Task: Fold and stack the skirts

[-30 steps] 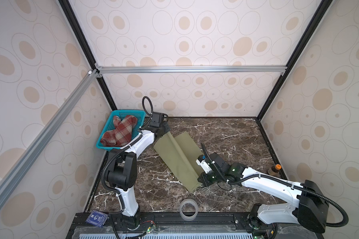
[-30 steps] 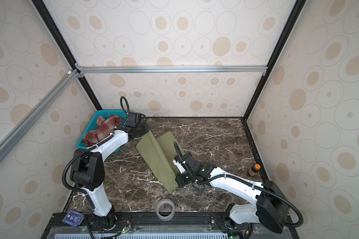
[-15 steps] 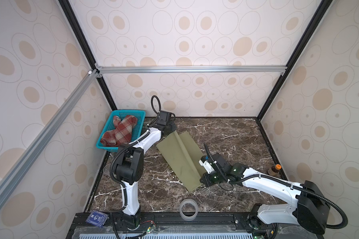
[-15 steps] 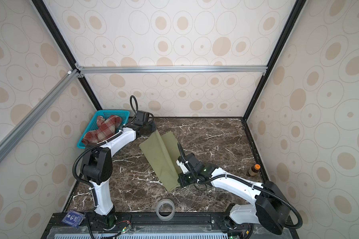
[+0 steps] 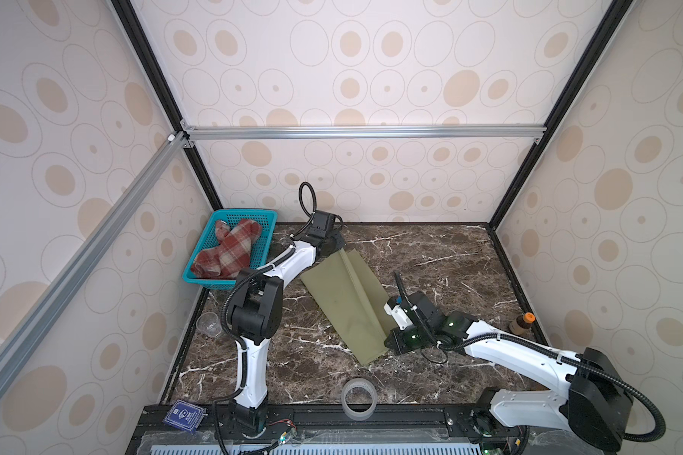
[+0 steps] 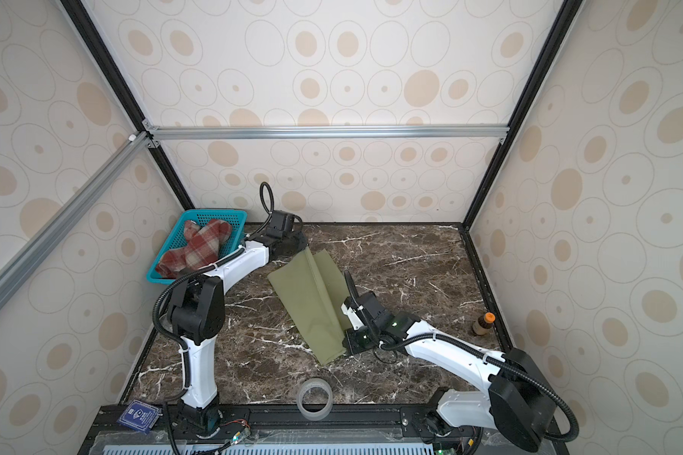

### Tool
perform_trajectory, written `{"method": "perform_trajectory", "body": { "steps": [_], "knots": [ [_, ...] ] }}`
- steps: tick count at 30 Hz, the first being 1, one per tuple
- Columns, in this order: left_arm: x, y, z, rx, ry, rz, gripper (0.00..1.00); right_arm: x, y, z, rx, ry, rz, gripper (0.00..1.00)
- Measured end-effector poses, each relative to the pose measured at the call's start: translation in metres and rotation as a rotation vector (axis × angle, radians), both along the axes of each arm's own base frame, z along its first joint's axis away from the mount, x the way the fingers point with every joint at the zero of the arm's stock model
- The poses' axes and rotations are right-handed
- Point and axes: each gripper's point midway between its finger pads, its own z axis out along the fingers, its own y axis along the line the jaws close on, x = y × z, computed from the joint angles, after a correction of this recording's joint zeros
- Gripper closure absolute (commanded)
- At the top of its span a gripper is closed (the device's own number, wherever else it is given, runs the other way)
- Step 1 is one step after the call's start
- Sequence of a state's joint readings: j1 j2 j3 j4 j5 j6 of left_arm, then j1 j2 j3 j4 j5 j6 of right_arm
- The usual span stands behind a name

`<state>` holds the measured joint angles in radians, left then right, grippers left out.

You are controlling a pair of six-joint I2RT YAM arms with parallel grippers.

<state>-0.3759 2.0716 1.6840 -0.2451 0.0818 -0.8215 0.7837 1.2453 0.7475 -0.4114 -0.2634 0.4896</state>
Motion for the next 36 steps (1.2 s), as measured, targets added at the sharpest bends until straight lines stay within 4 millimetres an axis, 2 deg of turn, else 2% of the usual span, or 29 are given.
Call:
{"method": "perform_trajectory", "body": {
  "steps": [11, 22, 36],
  "knots": [
    [0.012, -0.012, -0.009, -0.003, 0.006, -0.016, 1.00, 0.004, -0.009, -0.006, -0.057, -0.001, -0.029, 1.00],
    [0.019, -0.016, -0.027, -0.003, 0.031, -0.015, 1.00, 0.012, -0.011, 0.003, -0.096, -0.015, -0.043, 1.00],
    [0.023, -0.014, -0.026, -0.015, 0.026, 0.000, 1.00, 0.021, -0.015, 0.007, -0.155, -0.012, -0.024, 1.00]
  ]
}}
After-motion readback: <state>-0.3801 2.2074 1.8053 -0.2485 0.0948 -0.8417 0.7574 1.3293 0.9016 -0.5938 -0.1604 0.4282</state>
